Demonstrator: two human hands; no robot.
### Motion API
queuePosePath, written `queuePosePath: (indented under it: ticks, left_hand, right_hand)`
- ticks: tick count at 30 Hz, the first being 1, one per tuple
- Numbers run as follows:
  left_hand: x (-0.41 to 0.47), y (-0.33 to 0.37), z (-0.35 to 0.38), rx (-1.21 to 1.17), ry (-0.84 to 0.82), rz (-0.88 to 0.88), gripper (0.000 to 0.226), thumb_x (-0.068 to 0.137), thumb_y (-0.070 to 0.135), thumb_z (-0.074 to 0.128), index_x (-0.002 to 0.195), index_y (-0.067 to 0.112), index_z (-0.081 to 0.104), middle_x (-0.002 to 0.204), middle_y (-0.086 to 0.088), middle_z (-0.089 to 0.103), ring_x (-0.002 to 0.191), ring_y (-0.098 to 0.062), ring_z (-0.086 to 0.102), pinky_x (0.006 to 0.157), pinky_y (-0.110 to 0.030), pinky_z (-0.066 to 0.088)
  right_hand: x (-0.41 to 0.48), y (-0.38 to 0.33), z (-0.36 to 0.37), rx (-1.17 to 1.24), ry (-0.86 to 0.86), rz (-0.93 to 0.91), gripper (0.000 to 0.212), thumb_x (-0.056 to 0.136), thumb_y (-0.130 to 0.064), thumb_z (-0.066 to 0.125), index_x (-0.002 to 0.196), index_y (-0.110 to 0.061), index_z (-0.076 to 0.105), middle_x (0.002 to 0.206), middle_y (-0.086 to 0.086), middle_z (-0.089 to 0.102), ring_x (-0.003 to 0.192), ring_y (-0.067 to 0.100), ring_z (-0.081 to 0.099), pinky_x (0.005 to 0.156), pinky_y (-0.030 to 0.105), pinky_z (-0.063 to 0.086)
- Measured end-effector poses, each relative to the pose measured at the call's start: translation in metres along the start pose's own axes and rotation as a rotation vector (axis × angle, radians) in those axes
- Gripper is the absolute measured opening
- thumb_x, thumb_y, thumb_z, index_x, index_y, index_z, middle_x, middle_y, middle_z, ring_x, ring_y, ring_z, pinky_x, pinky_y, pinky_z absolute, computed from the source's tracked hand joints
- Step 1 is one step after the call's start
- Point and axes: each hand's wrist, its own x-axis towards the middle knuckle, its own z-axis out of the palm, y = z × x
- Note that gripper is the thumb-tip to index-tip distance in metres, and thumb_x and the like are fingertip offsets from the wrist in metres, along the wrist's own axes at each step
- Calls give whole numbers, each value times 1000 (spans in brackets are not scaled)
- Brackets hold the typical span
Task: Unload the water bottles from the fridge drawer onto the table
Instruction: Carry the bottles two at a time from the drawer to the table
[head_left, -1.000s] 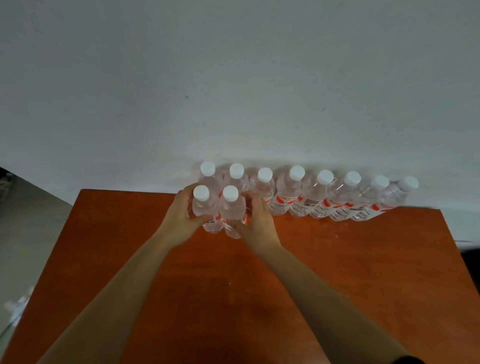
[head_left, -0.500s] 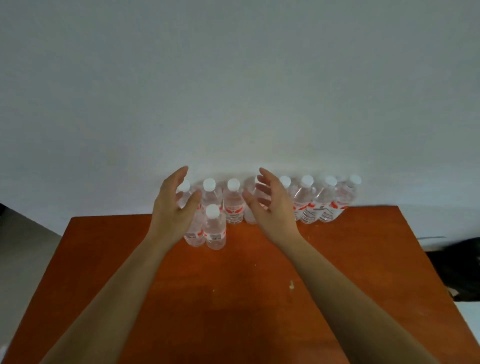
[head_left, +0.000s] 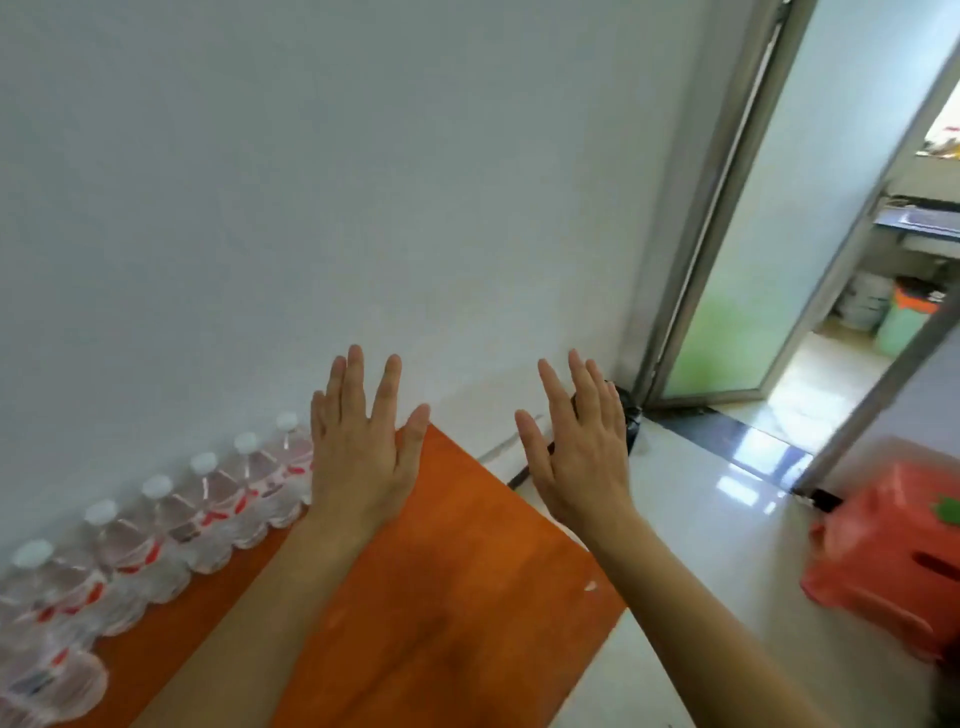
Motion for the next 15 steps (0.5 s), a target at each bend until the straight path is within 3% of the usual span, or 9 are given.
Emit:
queuePosePath:
  ticks: [7,12,15]
  left_hand:
    - [-29,274,82,-107,-148,337,72,94,69,1,157,34,-2,165,-4,-19,150,-20,-22,123,-53,2]
    - [-62,422,115,-168,-198,573,76,95,68,1,158,28,9,166,-9,-10,152,-24,-15,122,-53,4]
    - [-81,495,140,-222,-218,709,74,97,66,9,159,26,8,166,-9,-10,153,-24,-14,122,-55,9]
  right_hand:
    - [-88,206,-196,-231,166,302,61,102,-52,38,157,-29,23,167,8,15,155,24,7,124,48,13]
    - [-152,293,-295,-335,273,492,66,101,-55,30,159,-24,22,167,8,14,155,26,8,125,45,7]
    - [-193,331,-339,-369,335,579,72,101,-53,39,161,-23,11,168,6,10,155,24,5,125,43,2]
